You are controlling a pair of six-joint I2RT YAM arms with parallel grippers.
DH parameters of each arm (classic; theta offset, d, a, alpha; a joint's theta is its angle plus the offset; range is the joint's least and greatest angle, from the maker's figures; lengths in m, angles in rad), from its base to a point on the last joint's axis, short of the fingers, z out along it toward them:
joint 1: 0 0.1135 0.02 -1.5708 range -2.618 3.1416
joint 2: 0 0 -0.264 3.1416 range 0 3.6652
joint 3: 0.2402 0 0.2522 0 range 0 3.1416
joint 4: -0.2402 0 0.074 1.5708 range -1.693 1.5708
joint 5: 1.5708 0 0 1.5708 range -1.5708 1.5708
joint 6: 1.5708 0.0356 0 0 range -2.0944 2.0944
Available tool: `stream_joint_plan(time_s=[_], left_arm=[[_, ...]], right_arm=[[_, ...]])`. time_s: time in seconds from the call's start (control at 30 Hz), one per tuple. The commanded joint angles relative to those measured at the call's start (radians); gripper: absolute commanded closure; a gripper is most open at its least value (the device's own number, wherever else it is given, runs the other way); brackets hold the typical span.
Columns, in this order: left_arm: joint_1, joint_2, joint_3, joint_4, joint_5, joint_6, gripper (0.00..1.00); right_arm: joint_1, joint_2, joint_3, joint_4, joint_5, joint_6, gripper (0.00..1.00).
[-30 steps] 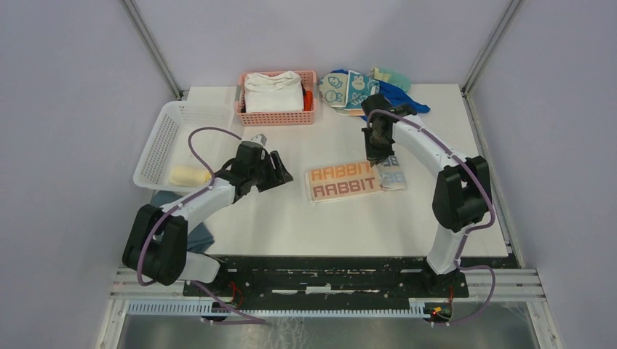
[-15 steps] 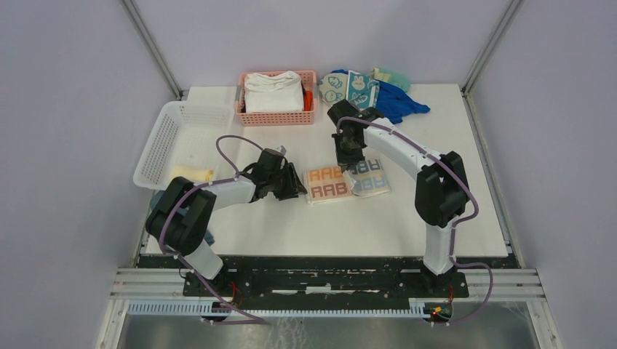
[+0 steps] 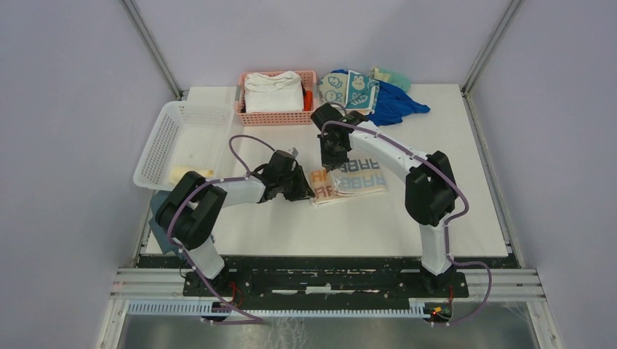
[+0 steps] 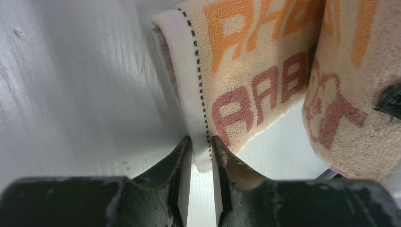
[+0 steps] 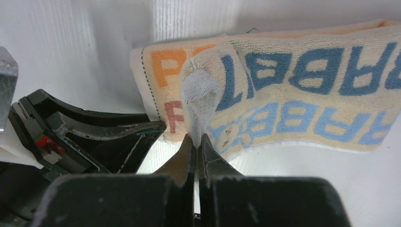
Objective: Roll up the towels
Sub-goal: Fold the towel at the center of the board.
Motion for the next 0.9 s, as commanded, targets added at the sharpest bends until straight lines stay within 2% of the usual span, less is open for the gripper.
stream_joint_plan(time_s=[0.0, 0.27, 0.4, 0.47, 0.57, 0.73, 0.87], left_arm=[[-0.008, 0.009, 0.001, -0.009, -0.021, -0.028, 0.71], [-0.015, 0.005, -0.006, -0.008, -0.031, -0.034, 0.71], [-0.016, 0.0, -0.011, -0.009, -0.036, -0.036, 0.71], [-0.016, -0.008, -0.015, -0.013, -0.044, -0.039, 0.71], [-0.016, -0.039, -0.036, -0.02, -0.083, -0.057, 0.69], [-0.014, -0.121, -0.086, -0.059, -0.184, -0.093, 0.58], [-0.015, -0.193, -0.09, -0.128, -0.256, -0.097, 0.52]], right_arm=[[0.019, 0.037, 0.058, 0.035, 0.024, 0.04, 0.99], [0.037, 0.097, 0.044, 0.061, -0.029, 0.066, 0.96], [0.036, 0.128, 0.039, 0.078, -0.066, 0.07, 0.91], [0.037, 0.134, 0.043, 0.091, -0.105, 0.065, 0.84], [0.036, 0.136, 0.077, 0.063, -0.13, 0.033, 0.68], [0.01, 0.01, 0.018, 0.09, -0.141, -0.041, 0.5], [-0.066, -0.137, -0.147, 0.173, -0.167, -0.097, 0.47]])
